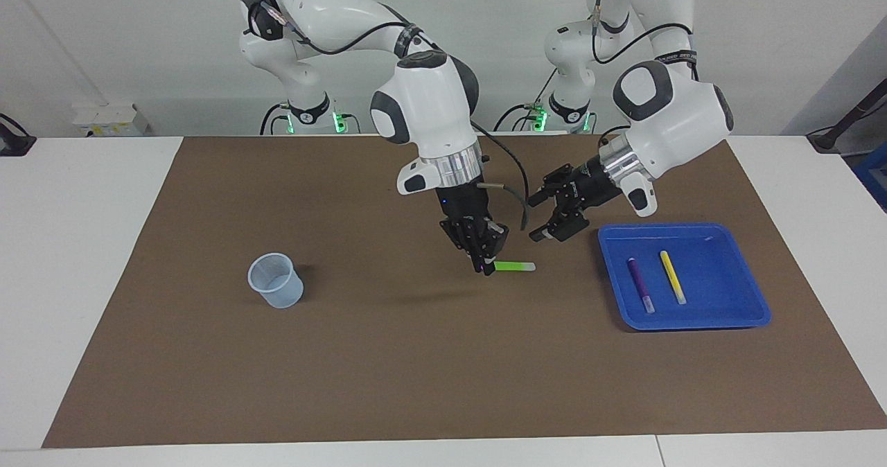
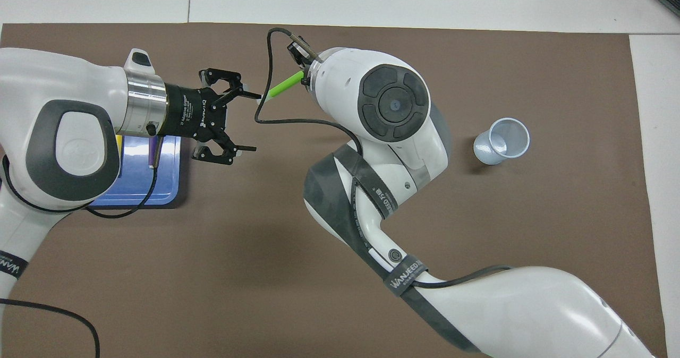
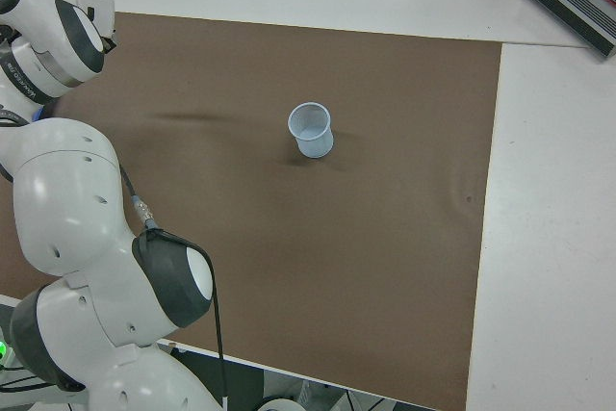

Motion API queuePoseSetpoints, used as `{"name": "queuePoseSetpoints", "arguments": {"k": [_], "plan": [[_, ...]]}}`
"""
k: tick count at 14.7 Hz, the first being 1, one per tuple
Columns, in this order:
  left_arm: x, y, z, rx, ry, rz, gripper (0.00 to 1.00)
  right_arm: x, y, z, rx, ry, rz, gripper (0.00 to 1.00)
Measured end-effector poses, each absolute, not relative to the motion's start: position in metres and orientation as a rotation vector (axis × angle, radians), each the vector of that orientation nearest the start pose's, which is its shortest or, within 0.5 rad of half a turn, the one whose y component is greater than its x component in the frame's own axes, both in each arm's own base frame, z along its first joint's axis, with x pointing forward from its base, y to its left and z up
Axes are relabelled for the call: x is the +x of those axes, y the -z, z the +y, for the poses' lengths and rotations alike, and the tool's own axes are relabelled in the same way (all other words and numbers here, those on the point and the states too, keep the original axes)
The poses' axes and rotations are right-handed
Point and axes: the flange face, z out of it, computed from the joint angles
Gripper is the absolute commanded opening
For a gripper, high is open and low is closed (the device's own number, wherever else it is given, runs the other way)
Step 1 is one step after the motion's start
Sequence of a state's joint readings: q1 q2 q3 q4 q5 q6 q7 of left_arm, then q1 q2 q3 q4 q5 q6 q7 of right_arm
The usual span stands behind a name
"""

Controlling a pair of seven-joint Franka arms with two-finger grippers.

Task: Right arm passes pens to left for tray arrangement
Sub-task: 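Bring the green pen toward the open left gripper, then close the left gripper on the green pen beside the right gripper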

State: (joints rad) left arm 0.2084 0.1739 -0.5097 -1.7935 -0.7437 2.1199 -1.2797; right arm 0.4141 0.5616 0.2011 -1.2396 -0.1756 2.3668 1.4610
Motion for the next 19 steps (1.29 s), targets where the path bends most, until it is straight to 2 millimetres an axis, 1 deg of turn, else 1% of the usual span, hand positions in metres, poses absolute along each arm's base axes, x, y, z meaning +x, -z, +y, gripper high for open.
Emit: {"name": "queuePoseSetpoints", "arguments": {"k": [2, 4, 5, 7, 10, 12, 14, 16, 17, 19], "plan": [[0.596, -0.496, -0.216, 1.869, 0.486, 1.553, 0.95, 0.648, -0.513, 0.404, -2.400, 0.473, 1.050, 0.00], [0.596, -0.494, -0.235, 1.835, 0.461, 1.568, 0.96, 0.650, -0.511, 0.406, -2.380, 0.483, 1.040, 0.00], [0.596, -0.492, -0.239, 1.825, 0.460, 1.576, 0.97, 0.651, -0.510, 0.406, -2.375, 0.484, 1.038, 0.00], [0.600, -0.490, -0.232, 1.809, 0.448, 1.592, 0.98, 0.651, -0.510, 0.408, -2.372, 0.482, 1.035, 0.00], [0.611, -0.490, -0.204, 1.788, 0.390, 1.606, 0.98, 0.650, -0.513, 0.410, -2.367, 0.482, 1.030, 0.00], [0.616, -0.486, -0.184, 1.785, 0.381, 1.617, 0.98, 0.650, -0.514, 0.411, -2.366, 0.482, 1.029, 0.00], [0.618, -0.484, -0.172, 1.785, 0.398, 1.630, 0.97, 0.648, -0.513, 0.414, -2.369, 0.478, 1.022, 0.00], [0.618, -0.484, -0.170, 1.756, 0.415, 1.654, 0.93, 0.642, -0.514, 0.422, -2.373, 0.474, 1.006, 0.00], [0.618, -0.485, -0.172, 1.732, 0.428, 1.674, 0.89, 0.641, -0.514, 0.425, -2.375, 0.472, 1.001, 0.00], [0.619, -0.488, -0.177, 1.674, 0.412, 1.713, 0.88, 0.640, -0.514, 0.427, -2.376, 0.471, 0.998, 0.00]]}}
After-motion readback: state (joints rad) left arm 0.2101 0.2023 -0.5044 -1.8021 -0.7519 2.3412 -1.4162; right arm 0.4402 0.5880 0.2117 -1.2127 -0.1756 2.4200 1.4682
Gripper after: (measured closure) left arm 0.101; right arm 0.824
